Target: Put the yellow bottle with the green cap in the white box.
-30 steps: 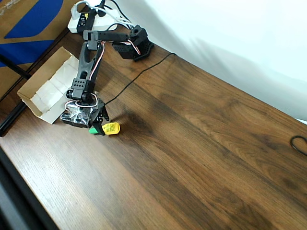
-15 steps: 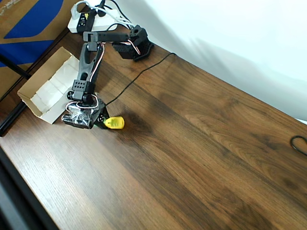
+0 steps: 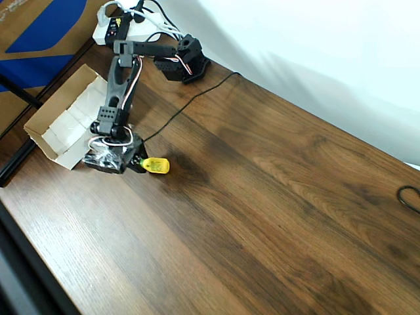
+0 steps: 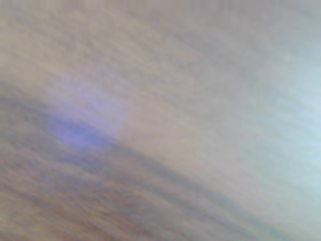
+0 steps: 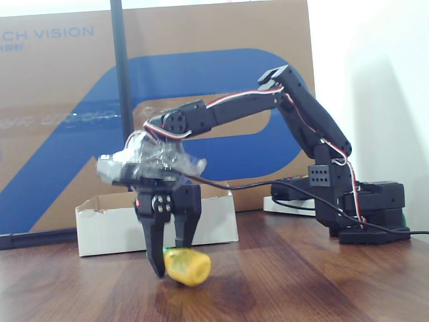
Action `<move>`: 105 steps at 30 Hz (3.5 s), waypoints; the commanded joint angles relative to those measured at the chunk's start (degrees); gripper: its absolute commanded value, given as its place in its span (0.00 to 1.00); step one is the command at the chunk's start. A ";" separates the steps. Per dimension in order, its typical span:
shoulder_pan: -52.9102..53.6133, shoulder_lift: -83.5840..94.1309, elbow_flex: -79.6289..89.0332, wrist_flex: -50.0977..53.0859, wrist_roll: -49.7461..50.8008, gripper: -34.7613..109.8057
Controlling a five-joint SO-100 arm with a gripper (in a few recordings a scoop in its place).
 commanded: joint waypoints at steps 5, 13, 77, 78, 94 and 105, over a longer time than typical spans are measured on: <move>4.57 17.67 2.11 0.97 1.76 0.24; 12.30 29.53 10.99 -1.67 7.91 0.24; 56.16 46.58 37.53 -23.64 9.05 0.44; 56.07 46.67 37.62 -23.64 8.88 0.44; 46.41 68.99 57.22 -27.25 6.50 0.24; 35.51 98.00 75.15 -27.42 3.87 0.24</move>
